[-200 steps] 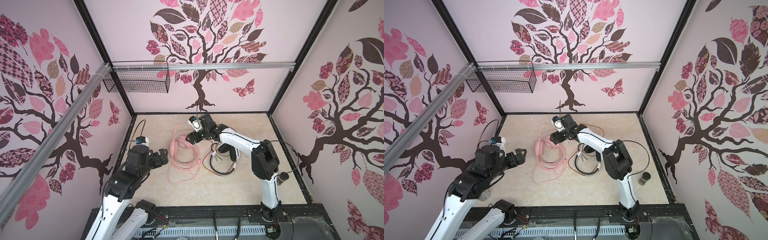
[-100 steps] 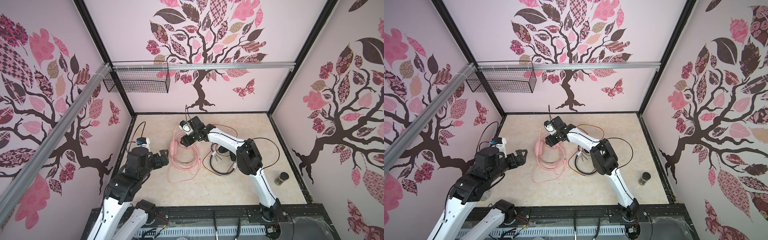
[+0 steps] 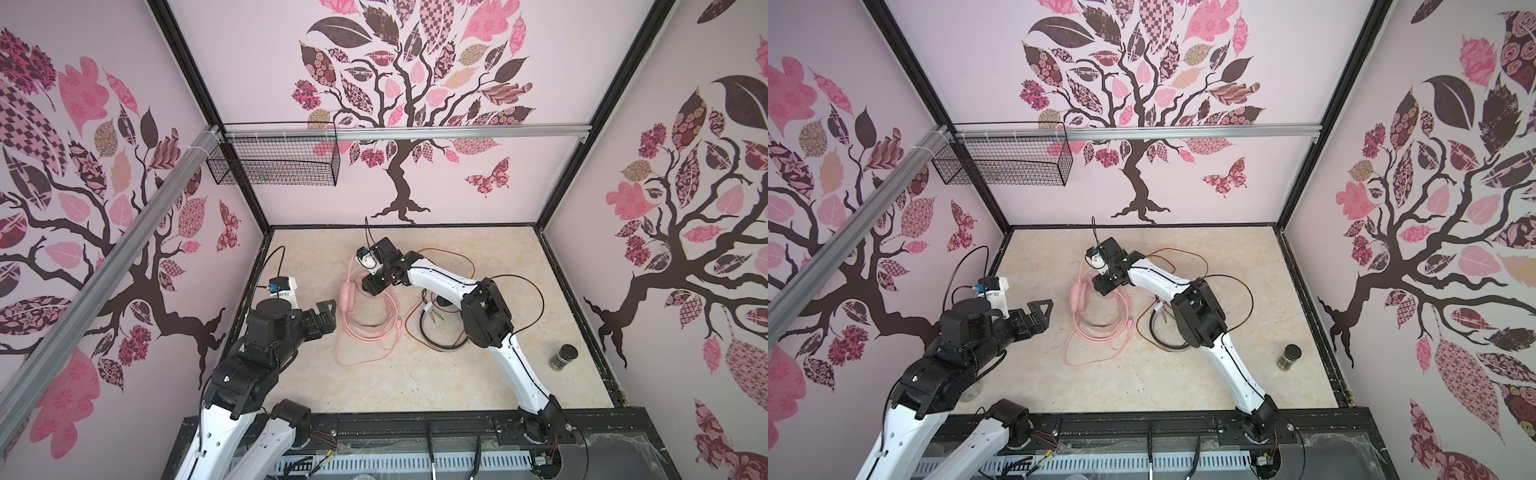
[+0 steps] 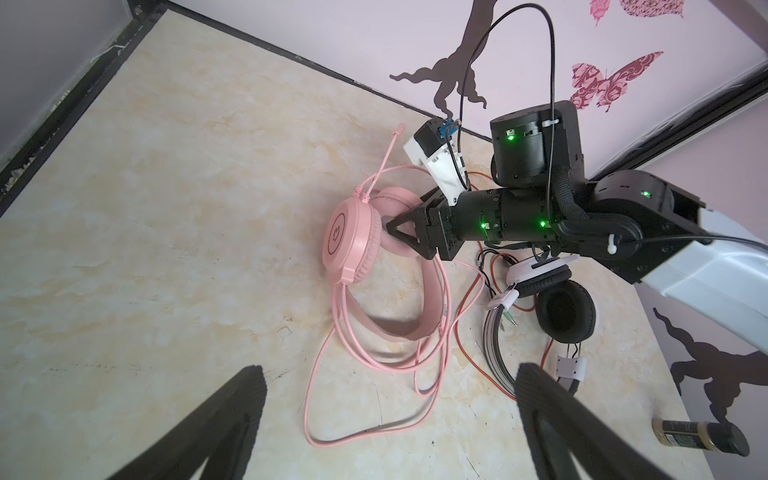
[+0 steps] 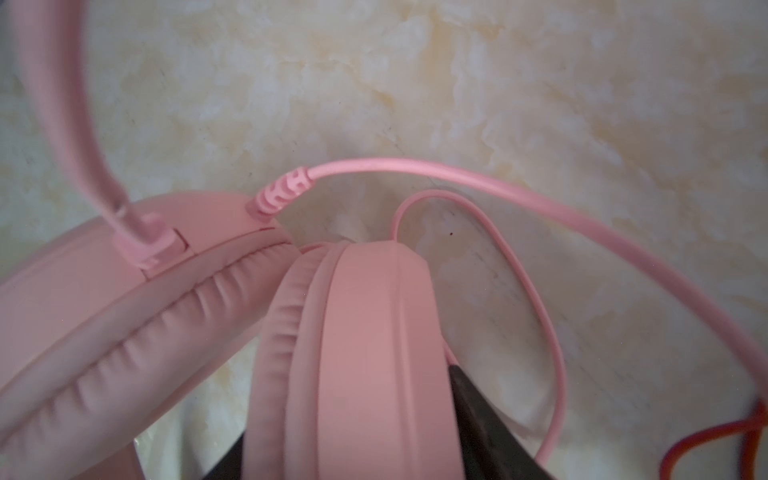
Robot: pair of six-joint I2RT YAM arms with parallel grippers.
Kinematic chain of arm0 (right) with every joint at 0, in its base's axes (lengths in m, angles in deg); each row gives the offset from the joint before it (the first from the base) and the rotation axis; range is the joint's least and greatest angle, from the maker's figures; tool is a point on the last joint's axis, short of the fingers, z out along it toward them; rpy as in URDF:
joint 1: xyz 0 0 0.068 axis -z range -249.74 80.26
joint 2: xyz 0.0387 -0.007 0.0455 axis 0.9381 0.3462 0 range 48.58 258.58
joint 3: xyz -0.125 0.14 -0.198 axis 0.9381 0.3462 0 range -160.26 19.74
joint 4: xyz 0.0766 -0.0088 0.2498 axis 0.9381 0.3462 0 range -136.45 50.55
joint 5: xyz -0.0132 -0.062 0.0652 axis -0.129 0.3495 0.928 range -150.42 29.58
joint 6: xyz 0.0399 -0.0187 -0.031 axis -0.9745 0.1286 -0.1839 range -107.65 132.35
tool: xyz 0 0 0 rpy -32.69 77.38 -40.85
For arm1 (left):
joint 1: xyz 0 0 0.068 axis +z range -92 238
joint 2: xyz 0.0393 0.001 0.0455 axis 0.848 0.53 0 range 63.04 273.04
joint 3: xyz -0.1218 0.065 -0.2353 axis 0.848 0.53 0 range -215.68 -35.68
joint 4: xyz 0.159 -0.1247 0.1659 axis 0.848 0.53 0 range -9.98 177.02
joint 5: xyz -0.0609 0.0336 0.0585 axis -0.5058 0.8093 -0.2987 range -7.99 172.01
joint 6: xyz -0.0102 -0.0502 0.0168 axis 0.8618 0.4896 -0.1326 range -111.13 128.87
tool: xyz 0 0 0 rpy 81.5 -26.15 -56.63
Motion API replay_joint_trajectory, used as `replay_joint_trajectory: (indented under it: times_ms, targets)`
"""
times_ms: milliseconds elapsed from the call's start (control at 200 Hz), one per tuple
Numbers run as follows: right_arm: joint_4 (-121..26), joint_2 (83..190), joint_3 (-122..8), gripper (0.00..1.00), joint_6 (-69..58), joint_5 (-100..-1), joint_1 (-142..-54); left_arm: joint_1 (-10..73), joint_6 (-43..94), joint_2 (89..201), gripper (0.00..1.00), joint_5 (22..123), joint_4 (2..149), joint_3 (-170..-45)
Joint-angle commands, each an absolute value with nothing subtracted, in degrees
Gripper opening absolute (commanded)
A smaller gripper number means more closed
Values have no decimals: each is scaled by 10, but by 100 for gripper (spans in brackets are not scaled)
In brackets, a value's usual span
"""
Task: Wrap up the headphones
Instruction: 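Lift the pink headset with the right gripper while the left gripper reaches toward it, then grasp the pink headset with the left gripper beside the right gripper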
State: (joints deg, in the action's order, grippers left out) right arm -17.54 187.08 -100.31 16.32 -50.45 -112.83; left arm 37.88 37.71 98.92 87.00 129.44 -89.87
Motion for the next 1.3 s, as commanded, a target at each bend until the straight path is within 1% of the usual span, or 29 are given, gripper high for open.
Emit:
replay_joint_trajectory:
  times_ms: [0,65,90,185,250,300,410,460,510,675,835,895,935,1080,1295]
  targets:
    - [-207,1830,-967,44,133,-528,-1135,382,372,990,97,870,1289,-888]
    - [-238,1793,-925,36,112,-546,-1136,382,373,992,97,870,1288,-887]
    - [-249,1778,-910,35,101,-556,-1136,382,373,994,97,870,1288,-886]
    - [-282,1719,-855,36,41,-614,-1136,379,373,998,96,870,1290,-886]
    - [-308,1672,-807,37,4,-636,-1136,368,380,1007,95,876,1298,-890]
    - [-337,1634,-763,34,-31,-657,-1136,362,390,1019,95,874,1311,-897]
    - [-382,1546,-670,33,-90,-680,-1136,359,426,1055,92,841,1335,-910]
    - [-397,1512,-636,33,-120,-698,-1136,350,448,1069,86,822,1335,-908]
    - [-415,1479,-600,33,-149,-722,-1138,330,473,1078,86,822,1327,-902]
    - [-459,1379,-508,31,-193,-779,-1147,198,548,1097,88,935,1298,-896]
    - [-437,1314,-476,31,-217,-873,-1179,102,620,1172,88,1004,1295,-930]
    - [-428,1300,-472,30,-220,-917,-1194,85,639,1212,88,1005,1295,-945]
    - [-436,1291,-464,30,-212,-928,-1202,74,647,1234,88,1006,1295,-955]
    - [-500,1254,-403,29,-180,-934,-1222,31,667,1265,91,1049,1272,-975]
    - [-484,1214,-378,27,-214,-911,-1227,28,701,1270,91,1081,1275,-975]
